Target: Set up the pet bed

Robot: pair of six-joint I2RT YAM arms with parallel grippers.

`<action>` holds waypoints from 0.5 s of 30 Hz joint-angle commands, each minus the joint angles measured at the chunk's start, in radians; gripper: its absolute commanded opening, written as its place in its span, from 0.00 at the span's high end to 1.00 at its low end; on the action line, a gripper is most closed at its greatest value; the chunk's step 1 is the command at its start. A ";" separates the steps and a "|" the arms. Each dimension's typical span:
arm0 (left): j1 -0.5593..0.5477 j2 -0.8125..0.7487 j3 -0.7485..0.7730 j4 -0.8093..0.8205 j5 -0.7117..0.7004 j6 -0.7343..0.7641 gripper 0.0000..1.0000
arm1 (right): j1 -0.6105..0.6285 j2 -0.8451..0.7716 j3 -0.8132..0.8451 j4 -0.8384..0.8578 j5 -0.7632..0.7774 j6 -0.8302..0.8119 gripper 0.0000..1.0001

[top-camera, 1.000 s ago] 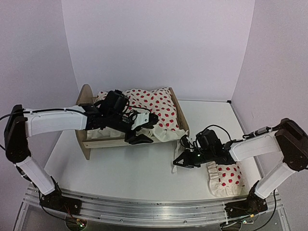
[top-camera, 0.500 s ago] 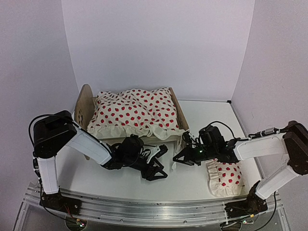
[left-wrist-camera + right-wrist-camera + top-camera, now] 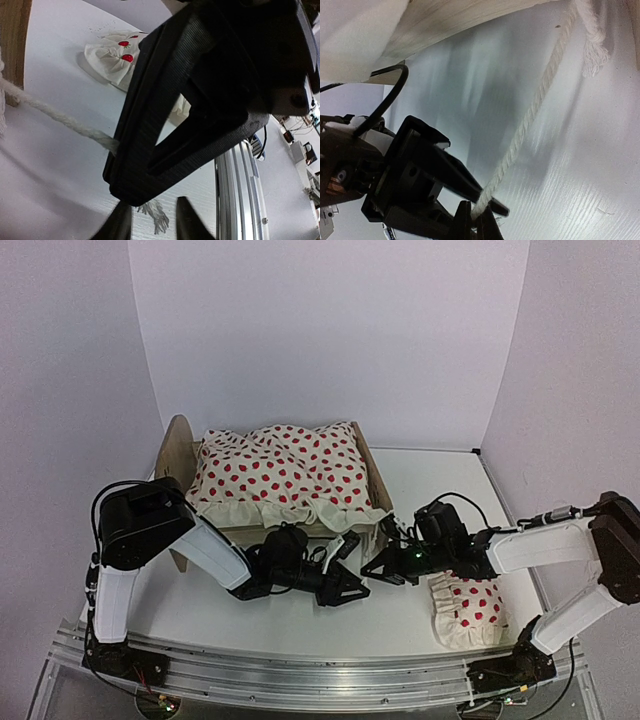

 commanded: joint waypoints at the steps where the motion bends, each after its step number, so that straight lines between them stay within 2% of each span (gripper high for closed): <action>1: -0.002 0.017 0.043 0.067 0.009 -0.031 0.98 | -0.005 -0.023 0.006 0.003 -0.022 -0.006 1.00; 4: 0.001 0.009 0.044 0.049 0.006 -0.043 1.00 | -0.008 -0.015 0.008 -0.007 -0.040 -0.011 1.00; 6: 0.009 -0.012 0.034 0.005 -0.002 -0.050 1.00 | -0.014 -0.052 0.005 -0.096 -0.008 -0.024 0.84; 9: 0.026 -0.059 0.006 -0.044 -0.014 -0.033 1.00 | -0.014 -0.183 -0.021 -0.276 0.157 -0.061 0.73; 10: 0.028 -0.068 -0.001 -0.054 -0.014 -0.019 1.00 | -0.014 -0.255 -0.056 -0.290 0.226 -0.065 0.69; 12: 0.034 -0.084 -0.020 -0.062 -0.016 0.005 1.00 | -0.013 -0.335 -0.106 -0.249 0.388 -0.091 0.66; 15: 0.054 -0.106 -0.040 -0.085 -0.044 0.025 1.00 | -0.012 -0.310 -0.110 -0.129 0.519 -0.188 0.65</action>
